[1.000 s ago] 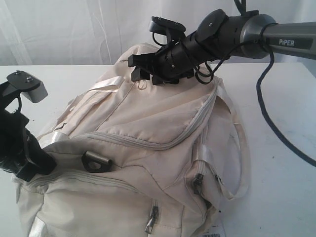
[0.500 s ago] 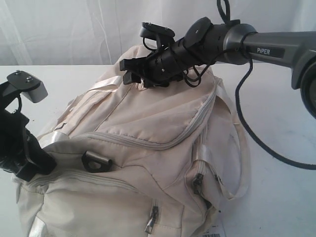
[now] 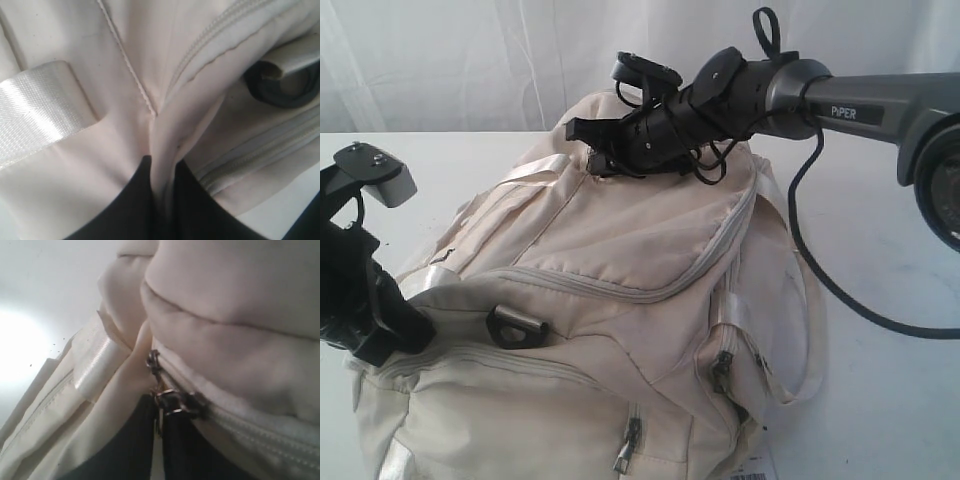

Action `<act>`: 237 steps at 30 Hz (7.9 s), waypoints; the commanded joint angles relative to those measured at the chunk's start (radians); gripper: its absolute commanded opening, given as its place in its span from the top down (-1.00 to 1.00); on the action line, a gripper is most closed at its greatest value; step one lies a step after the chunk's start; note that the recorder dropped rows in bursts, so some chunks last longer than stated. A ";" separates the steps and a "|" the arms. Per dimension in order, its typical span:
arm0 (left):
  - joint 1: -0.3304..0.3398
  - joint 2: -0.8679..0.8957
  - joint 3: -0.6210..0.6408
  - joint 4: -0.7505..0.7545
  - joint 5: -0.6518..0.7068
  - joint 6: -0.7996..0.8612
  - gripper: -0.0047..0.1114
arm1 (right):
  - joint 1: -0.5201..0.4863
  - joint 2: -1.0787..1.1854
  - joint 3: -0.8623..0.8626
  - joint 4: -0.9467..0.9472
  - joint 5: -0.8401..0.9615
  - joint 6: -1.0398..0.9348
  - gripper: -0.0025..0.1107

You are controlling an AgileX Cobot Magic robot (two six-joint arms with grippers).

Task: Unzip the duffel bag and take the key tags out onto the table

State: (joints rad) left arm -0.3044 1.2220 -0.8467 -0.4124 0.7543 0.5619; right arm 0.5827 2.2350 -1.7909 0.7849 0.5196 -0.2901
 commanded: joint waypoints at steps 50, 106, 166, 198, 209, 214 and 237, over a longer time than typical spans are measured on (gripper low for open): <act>0.000 -0.011 0.008 -0.035 0.069 -0.004 0.92 | -0.187 -0.252 -0.004 -0.696 0.525 0.032 0.96; 0.000 -0.013 -0.057 -0.204 0.109 0.100 0.83 | -0.187 -0.324 0.000 -0.947 0.701 0.137 0.96; -0.325 0.860 -0.833 -0.182 -0.986 0.677 0.89 | -0.185 -0.324 0.000 -0.832 0.529 0.115 0.96; -0.313 0.860 -0.833 -0.777 -1.235 1.149 0.92 | -0.194 -0.431 0.290 -0.703 0.701 0.078 0.96; -0.313 0.860 -0.833 -0.891 -1.313 1.297 0.92 | -0.194 -0.519 0.336 -0.705 0.691 0.078 0.96; -0.313 0.860 -0.833 -0.896 -1.325 1.304 0.92 | -0.194 -0.538 0.343 -0.703 0.701 0.078 0.96; -0.313 0.860 -0.833 -1.032 -1.367 1.432 0.92 | -0.194 -0.817 0.630 -0.591 0.701 0.041 0.96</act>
State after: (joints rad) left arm -0.6430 2.0937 -1.6742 -1.3948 -0.5075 1.9542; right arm 0.4005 1.4666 -1.1938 0.2046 1.1462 -0.2385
